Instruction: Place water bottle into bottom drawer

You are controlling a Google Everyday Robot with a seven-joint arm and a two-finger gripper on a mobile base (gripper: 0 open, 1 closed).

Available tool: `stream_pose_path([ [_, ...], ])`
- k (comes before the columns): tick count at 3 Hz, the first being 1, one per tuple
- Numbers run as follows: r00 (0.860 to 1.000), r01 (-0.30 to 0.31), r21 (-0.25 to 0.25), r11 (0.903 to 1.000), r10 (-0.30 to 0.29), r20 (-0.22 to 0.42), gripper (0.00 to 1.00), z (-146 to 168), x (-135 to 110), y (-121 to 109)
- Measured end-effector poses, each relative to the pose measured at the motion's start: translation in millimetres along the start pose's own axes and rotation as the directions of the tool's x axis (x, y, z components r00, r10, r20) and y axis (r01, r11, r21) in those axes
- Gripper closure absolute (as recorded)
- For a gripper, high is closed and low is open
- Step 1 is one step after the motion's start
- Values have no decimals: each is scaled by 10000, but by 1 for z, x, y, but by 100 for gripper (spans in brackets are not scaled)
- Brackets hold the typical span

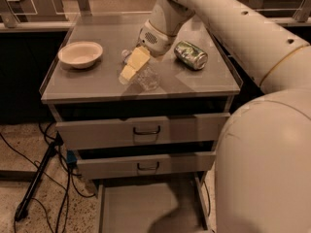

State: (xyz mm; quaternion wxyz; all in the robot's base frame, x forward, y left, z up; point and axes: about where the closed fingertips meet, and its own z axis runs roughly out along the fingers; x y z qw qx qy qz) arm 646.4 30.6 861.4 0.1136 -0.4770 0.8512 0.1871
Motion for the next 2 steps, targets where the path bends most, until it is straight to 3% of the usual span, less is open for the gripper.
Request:
stream_pose_path([
  [1, 10000, -1, -5, 10000, 1, 0, 0, 0, 0, 0],
  [2, 9991, -427, 381, 9984, 428, -31, 0, 6, -2, -1],
])
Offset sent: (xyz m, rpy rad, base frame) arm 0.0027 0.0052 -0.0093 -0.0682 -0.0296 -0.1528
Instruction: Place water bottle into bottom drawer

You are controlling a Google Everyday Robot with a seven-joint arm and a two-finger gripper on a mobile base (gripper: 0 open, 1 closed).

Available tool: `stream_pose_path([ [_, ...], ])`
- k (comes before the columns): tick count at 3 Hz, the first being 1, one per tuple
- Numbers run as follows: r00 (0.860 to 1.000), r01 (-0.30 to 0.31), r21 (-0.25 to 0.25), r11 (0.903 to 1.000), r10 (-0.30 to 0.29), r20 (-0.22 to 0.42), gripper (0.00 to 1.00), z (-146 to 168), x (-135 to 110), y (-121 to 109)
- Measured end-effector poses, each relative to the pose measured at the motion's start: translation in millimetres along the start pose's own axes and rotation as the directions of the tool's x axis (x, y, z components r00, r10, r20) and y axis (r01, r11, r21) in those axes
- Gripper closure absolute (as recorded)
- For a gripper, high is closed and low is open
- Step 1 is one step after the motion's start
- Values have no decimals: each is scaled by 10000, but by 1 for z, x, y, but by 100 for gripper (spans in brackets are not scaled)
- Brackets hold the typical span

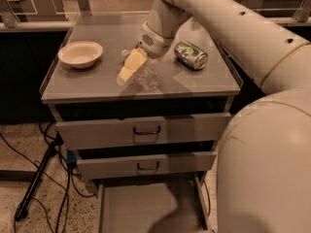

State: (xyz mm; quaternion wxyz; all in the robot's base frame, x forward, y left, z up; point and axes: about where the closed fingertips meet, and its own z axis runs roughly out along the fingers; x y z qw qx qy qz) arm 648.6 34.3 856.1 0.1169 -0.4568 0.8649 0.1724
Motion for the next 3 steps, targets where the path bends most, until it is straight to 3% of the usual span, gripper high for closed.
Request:
stream_pose_path([
  [1, 9979, -641, 433, 9970, 642, -3, 0, 9, -2, -2],
  [3, 9974, -687, 227, 9974, 691, -209, 0, 21, -4, -5],
])
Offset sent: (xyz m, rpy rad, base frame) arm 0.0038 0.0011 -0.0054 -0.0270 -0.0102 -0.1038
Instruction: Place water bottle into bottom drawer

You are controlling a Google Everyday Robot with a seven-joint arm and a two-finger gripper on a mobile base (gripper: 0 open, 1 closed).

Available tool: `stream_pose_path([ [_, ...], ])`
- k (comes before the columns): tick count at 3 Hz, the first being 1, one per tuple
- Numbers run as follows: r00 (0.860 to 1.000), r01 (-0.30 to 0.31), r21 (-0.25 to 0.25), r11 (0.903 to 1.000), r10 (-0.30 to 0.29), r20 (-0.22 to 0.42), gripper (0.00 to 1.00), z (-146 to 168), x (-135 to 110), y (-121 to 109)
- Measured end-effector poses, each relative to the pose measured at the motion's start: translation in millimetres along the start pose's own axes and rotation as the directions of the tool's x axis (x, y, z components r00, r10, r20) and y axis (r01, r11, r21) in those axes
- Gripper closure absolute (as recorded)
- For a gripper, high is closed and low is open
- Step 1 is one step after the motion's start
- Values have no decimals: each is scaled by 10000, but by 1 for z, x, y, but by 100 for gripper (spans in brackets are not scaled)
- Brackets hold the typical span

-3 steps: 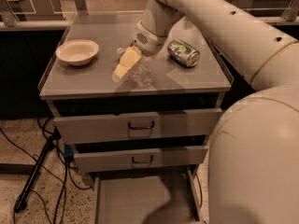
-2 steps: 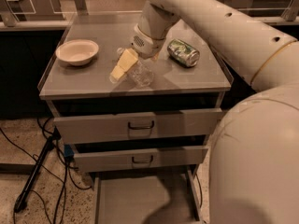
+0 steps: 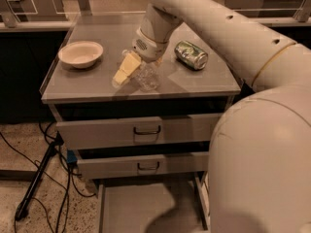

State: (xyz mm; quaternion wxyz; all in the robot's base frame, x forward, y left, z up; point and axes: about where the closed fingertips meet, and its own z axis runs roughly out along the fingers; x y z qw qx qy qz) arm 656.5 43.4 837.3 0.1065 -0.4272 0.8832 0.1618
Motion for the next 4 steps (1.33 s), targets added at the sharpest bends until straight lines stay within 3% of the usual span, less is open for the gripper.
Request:
stream_pose_path([
  [1, 10000, -46, -48, 10000, 45, -86, 2, 8, -2, -2],
  [4, 10000, -45, -49, 10000, 45, -86, 79, 8, -2, -2],
])
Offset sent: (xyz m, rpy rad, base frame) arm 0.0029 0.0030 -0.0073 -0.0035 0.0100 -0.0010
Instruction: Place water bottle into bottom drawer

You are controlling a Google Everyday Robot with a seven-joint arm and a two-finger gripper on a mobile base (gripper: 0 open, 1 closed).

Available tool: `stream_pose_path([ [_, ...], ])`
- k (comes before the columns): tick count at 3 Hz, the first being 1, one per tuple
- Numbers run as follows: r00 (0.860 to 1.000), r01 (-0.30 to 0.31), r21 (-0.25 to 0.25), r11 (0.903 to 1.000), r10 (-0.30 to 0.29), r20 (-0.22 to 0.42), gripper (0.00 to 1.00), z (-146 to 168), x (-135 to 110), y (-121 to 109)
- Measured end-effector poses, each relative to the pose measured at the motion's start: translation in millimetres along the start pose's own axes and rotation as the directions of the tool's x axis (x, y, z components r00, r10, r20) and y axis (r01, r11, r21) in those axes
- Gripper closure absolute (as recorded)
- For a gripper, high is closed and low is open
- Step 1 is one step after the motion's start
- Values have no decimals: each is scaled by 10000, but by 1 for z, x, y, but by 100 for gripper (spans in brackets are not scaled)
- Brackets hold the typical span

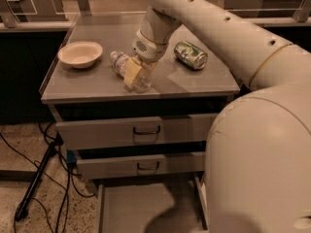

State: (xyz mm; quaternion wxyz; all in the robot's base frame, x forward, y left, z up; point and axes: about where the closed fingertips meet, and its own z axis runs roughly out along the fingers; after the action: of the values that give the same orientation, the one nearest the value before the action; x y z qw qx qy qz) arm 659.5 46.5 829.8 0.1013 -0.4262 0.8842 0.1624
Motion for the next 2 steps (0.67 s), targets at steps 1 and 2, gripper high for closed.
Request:
stream_pose_path([
  [1, 10000, 0, -1, 10000, 0, 0, 100, 0, 0, 0],
  [2, 10000, -1, 1, 10000, 1, 4, 100, 0, 0, 0],
])
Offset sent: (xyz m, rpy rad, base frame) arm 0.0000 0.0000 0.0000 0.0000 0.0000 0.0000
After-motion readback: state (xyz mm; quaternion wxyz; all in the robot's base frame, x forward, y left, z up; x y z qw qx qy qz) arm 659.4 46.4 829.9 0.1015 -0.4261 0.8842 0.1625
